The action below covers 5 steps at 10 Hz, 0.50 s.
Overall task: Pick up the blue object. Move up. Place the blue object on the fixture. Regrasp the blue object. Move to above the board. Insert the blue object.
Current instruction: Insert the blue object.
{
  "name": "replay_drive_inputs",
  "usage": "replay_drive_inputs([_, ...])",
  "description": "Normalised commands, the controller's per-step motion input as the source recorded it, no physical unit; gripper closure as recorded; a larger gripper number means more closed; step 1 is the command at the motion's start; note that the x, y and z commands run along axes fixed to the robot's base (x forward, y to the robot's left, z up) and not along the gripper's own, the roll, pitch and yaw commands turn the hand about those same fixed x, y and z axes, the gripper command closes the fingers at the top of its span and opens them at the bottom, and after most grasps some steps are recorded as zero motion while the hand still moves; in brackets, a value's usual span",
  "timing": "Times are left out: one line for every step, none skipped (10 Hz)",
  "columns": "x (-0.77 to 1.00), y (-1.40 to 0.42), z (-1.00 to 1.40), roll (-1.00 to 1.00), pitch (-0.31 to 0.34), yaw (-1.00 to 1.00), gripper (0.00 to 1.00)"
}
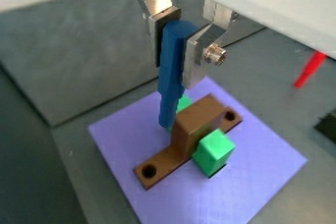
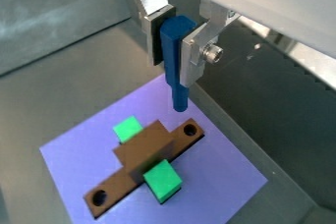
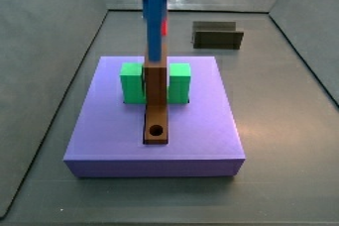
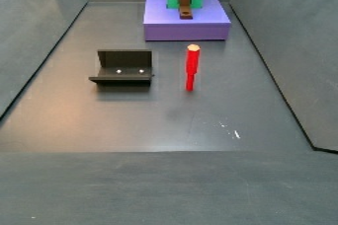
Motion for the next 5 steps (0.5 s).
replay_drive_inputs([-0.05, -0.33, -0.48, 0.09, -0.081, 0.47, 1.00])
replay_drive_inputs([-0.03, -0.32, -0.44, 0.12, -0.074, 0.49, 1.00])
replay_drive_inputs([-0.08, -0.28, -0.29, 0.19, -0.040, 0.44, 1.00])
replay_drive_inputs([0.00, -0.10, -0.27, 0.07, 0.000, 0.00, 1.00])
replay_drive_inputs([0.00, 0.00, -0.34, -0.14, -0.060, -0.31, 1.00])
